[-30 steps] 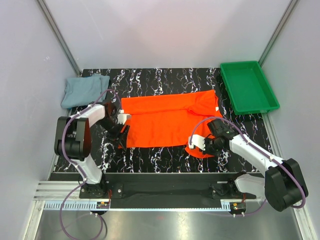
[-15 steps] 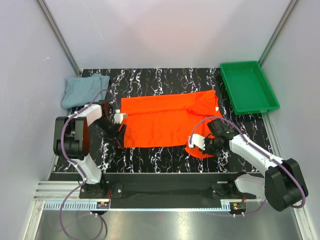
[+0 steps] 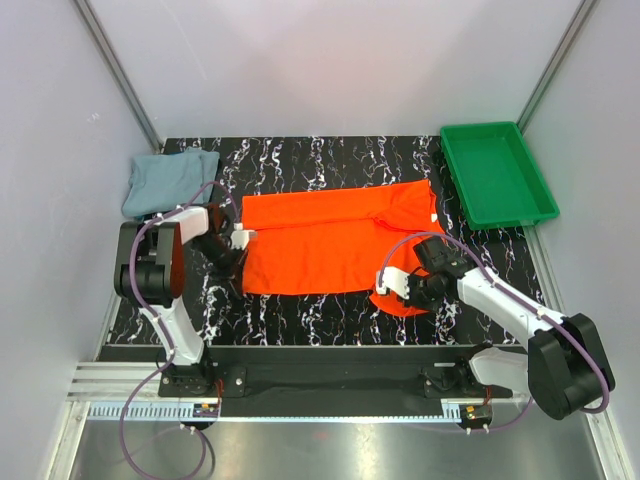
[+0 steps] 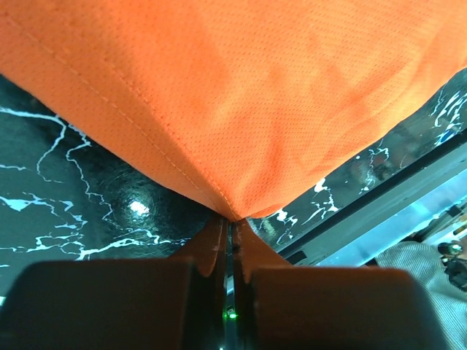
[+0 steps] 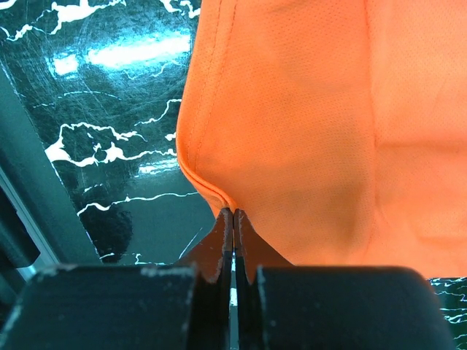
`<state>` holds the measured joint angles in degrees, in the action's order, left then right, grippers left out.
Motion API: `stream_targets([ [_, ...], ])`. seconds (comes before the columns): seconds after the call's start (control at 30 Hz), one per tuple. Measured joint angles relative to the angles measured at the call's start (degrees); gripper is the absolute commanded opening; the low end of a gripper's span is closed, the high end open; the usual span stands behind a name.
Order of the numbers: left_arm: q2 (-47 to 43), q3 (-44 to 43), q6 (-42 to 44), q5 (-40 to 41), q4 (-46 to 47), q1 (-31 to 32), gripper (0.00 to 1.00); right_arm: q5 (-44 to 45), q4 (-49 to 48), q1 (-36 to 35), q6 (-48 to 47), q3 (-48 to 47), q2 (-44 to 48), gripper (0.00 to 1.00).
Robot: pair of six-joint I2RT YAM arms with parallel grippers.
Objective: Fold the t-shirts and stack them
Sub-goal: Fold the tshirt
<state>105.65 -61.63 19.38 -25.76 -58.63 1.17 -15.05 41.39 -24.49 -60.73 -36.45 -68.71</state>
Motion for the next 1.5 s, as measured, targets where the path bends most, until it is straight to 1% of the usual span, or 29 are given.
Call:
stream_targets([
  [0.27, -0.17, -0.11, 0.33, -0.02, -0.24, -0.22, 0.00, 0.28, -0.13, 0.00, 1.25, -0.31, 0.00, 0.00],
  [0.4, -1.77, -1.25, 1.22, 0.02, -1.42, -0.33, 0.00, 1.11, -0.61, 0.00, 2.78, -1.81, 0.13, 0.00],
  [0.6, -5.97, -8.15, 2.58, -0.04, -3.72, -0.39, 0.00, 2.60, -2.71, 0.00, 7.76, -6.10, 0.28, 0.00],
  [0.87, -5.99, -15.41, 4.52, 0.00, -6.71, -0.39, 0.00, 5.16, -7.80, 0.50, 14.16, -9.66, -0.50, 0.00],
  [1.03, -3.19, -19.67, 5.73, 0.00, -8.70, -0.39, 0.00, 6.58, -10.51, 3.48, 16.50, -11.34, -1.97, 0.00],
  [1.23, 1.20, -22.18, 6.71, 0.22, -10.12, -0.39, 0.00, 7.80, -14.29, 8.15, 17.75, -15.50, -4.35, 0.00],
  [1.37, 5.38, -26.03, 7.17, 0.28, -11.39, -0.42, 0.00, 8.17, -16.76, 10.45, 18.18, -19.71, -8.17, 0.00],
  [1.5, 9.57, -31.91, 7.21, 0.31, -12.74, -0.44, 0.00, 8.39, -19.21, 11.61, 18.56, -22.75, -12.52, 0.00],
])
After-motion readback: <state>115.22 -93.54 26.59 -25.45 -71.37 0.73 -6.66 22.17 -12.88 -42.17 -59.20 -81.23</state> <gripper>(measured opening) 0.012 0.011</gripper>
